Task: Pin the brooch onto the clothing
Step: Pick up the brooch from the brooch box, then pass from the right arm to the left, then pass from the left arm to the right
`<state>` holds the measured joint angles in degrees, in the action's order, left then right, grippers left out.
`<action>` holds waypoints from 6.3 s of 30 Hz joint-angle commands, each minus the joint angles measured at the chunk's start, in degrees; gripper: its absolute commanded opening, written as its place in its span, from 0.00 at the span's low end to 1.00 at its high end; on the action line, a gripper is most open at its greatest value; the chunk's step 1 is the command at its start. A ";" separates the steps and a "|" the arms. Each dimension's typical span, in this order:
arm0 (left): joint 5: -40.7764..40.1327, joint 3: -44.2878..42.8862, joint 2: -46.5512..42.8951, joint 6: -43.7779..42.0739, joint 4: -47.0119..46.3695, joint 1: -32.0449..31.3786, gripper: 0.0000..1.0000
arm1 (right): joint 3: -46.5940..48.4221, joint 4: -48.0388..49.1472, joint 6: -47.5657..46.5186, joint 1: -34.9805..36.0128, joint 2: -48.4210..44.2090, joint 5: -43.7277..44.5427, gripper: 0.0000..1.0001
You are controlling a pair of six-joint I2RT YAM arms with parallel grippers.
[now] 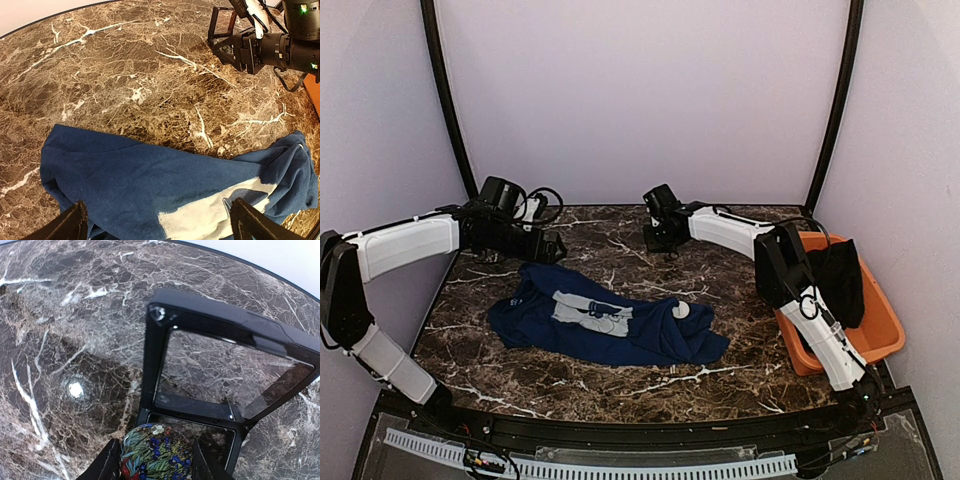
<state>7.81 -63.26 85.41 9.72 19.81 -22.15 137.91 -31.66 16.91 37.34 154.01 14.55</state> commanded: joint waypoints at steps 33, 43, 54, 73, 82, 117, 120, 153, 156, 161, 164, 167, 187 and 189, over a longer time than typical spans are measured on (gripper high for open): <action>17.98 3.32 -4.43 -2.96 -7.43 1.06 0.99 | -45.67 11.76 -0.47 -0.07 -45.24 -56.80 0.30; 32.79 5.94 -7.86 -2.98 -16.19 0.94 0.99 | -53.30 27.23 15.40 -0.26 -49.16 -85.01 0.31; 43.27 8.24 -12.90 -9.23 -20.38 -7.05 0.99 | -58.91 51.02 36.03 -0.11 -47.88 -90.70 0.28; 51.06 12.55 -15.17 -7.79 -30.31 -10.62 0.94 | -60.74 81.19 58.90 7.54 -41.39 -91.68 0.28; 52.01 12.39 -14.45 -7.28 -30.88 -11.26 0.82 | -60.91 91.18 67.26 8.27 -38.60 -90.93 0.28; 52.35 11.08 -12.98 -8.37 -28.23 -13.35 0.55 | -59.20 105.91 80.74 10.10 -34.25 -88.12 0.27; 52.41 11.01 -12.84 -8.40 -28.17 -13.42 0.52 | -59.07 106.04 80.94 10.12 -34.30 -88.11 0.27; 51.49 10.55 -12.82 -8.63 -26.84 -13.71 0.01 | -60.28 94.31 71.29 9.36 -35.87 -90.31 0.52; 50.93 9.42 -12.77 -10.16 -23.94 -13.71 0.01 | -61.33 76.47 55.78 7.22 -39.57 -89.42 0.60; 49.45 7.70 -12.04 -12.83 -19.61 -13.71 0.01 | -53.94 27.75 12.92 5.49 -46.87 -75.09 0.70; 48.87 6.64 -11.23 -13.50 -16.89 -13.71 0.01 | -52.20 18.67 2.17 5.42 -50.26 -67.09 0.72; 48.73 5.76 -10.24 -14.32 -14.57 -13.71 0.01 | -52.22 14.60 -6.19 5.47 -53.07 -63.77 0.69; 47.60 3.17 -5.84 -16.04 -9.63 -13.71 0.01 | -46.80 4.19 -22.67 10.73 -51.78 -64.01 0.54; 47.67 3.09 -5.66 -16.04 -9.67 -13.71 0.01 | -46.44 4.20 -22.79 11.44 -51.32 -64.02 0.52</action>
<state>55.44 -58.39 79.29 -5.41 8.27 -35.64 89.69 -26.76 -4.25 47.18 101.30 -48.14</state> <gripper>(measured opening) 0.051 0.536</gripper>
